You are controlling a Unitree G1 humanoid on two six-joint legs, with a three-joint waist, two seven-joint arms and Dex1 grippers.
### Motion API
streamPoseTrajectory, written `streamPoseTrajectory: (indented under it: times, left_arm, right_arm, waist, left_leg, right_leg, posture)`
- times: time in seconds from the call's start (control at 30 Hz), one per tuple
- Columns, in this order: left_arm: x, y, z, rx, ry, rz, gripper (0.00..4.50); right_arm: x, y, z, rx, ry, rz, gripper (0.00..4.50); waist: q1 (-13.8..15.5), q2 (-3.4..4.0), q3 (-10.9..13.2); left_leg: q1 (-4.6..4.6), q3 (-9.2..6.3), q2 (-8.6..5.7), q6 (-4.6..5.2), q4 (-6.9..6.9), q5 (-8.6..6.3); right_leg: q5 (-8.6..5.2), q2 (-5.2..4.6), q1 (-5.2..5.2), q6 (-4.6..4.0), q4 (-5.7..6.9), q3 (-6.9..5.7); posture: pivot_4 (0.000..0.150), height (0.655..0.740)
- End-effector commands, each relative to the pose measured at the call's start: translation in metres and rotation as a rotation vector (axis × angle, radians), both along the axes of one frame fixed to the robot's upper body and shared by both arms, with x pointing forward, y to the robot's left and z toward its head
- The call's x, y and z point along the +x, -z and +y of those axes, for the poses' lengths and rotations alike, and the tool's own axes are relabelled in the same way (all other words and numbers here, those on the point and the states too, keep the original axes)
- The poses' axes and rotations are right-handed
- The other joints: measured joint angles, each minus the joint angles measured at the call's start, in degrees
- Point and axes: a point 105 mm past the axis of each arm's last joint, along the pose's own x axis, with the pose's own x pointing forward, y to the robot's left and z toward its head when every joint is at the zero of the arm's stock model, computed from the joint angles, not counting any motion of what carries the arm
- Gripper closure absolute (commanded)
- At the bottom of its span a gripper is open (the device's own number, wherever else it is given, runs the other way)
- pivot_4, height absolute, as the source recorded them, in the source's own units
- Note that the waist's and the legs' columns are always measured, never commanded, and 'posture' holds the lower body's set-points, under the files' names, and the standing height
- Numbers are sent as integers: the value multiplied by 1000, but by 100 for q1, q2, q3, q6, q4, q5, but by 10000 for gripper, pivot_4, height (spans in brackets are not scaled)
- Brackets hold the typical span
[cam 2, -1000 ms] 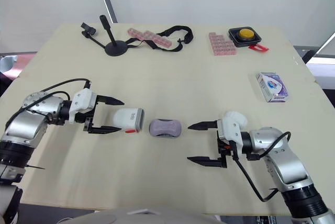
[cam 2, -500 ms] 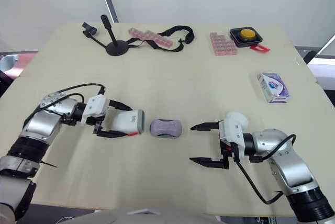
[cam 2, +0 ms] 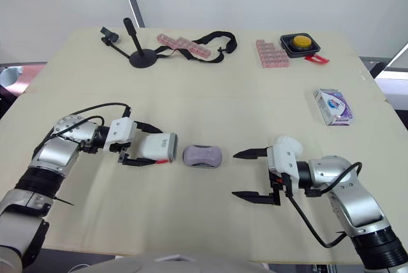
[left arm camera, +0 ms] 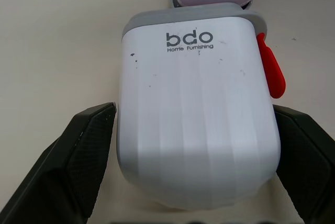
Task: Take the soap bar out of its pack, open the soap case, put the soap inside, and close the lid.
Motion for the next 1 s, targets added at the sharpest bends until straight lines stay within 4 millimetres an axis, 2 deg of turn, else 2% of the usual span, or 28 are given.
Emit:
streamPoseTrajectory:
  times: [0.03, 0.27, 0.4, 0.57, 0.7, 0.83, 1.0]
  left_arm:
    - [2, -4, 2, -6, -6, -22, 0]
    - [1, -5, -2, -33, 5, -13, 0]
    - [1, -3, -2, -31, 10, -16, 10223]
    - [2, -3, -2, -28, 16, -25, 10235]
    - [1, -4, -2, -23, 28, -34, 10235]
    - [-1, -6, -2, -28, 37, -39, 10235]
    - [-4, -7, -4, -38, 48, -31, 10235]
  right_arm:
    - [1, -7, -2, 0, -5, -30, 150]
    - [0, -6, -3, -8, -1, -22, 150]
    - [0, -5, -5, -17, 10, -19, 0]
    - [1, -6, -6, -21, 21, -20, 0]
    - [9, -11, -3, -21, 65, -31, 0]
    - [19, -19, 9, -56, 76, -47, 0]
    - [27, -24, 33, -94, 46, -65, 0]
  waist:
    - [-2, 0, 0]
    - [-4, 0, 0]
    - [-2, 0, 0]
    - [-3, 0, 0]
    - [-7, 0, 0]
    - [-19, 1, 0]
    - [-6, 1, 0]
  left_leg:
    - [0, 0, 0, 0, 1, 0]
    - [0, 0, 0, 2, 2, -1]
    - [0, 0, 1, 3, 3, -2]
    - [-1, 0, 1, 11, 7, -6]
    - [0, 0, 1, 10, 8, -6]
    - [1, -1, 1, 9, 8, -4]
    - [1, -2, 2, 5, 10, -2]
  right_leg:
    - [0, 0, 0, 0, 2, 0]
    - [0, -2, 0, 0, 0, -1]
    - [0, -2, 0, 0, 0, -1]
    - [0, -3, 0, 0, 0, 0]
    - [0, -3, 0, -1, 0, 0]
    - [0, -3, -1, 0, 2, 0]
    - [0, -2, -2, -1, 18, -1]
  posture:
    - [1500, 7096]
    - [1500, 7096]
    - [1500, 7096]
    - [1500, 7096]
    - [1500, 7096]
    - [1500, 7096]
    - [1500, 7096]
